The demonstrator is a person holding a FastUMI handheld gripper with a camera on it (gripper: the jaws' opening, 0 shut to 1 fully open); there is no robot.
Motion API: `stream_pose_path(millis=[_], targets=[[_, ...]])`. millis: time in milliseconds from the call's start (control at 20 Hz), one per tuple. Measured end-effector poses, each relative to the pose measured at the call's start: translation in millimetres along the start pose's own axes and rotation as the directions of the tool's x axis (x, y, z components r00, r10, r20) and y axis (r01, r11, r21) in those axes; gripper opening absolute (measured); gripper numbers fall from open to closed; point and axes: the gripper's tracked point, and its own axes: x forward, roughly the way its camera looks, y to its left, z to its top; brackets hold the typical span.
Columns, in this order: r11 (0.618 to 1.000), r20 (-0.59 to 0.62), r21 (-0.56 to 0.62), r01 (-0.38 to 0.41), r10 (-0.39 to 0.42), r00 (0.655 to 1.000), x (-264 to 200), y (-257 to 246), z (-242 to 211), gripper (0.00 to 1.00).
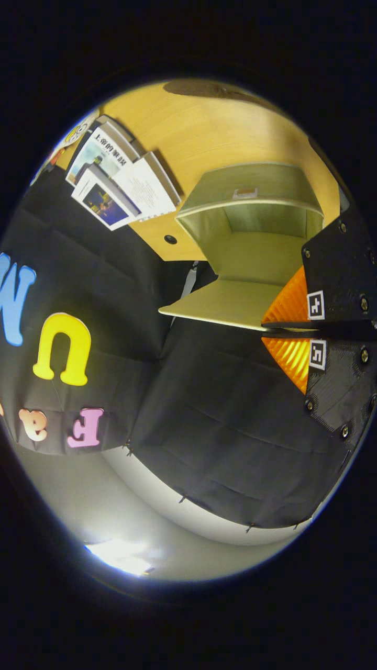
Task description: Open the storage box then place both shoes into the box .Put the left shoe in first, then the right shoe, with the right side of both shoes facing outward in a uniform manner.
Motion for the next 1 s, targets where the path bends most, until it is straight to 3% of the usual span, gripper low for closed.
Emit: stream_pose_path(millis=[650,800,850,900,1000], targets=[[0.977,-0.063,-0.198,0.078,-0.092,0.994,134.6,65.8,-79.2,0.00],[0.966,-0.088,-0.246,0.077,-0.101,0.991,147.6,69.3,-96.8,0.09],[0.963,-0.091,-0.258,0.072,-0.099,0.991,148.4,69.4,-97.7,0.14],[0.961,-0.090,-0.268,0.067,-0.094,0.992,144.9,70.9,-98.0,0.46],[0.953,-0.068,-0.297,0.056,-0.079,0.995,140.9,75.8,-94.3,0.76]])
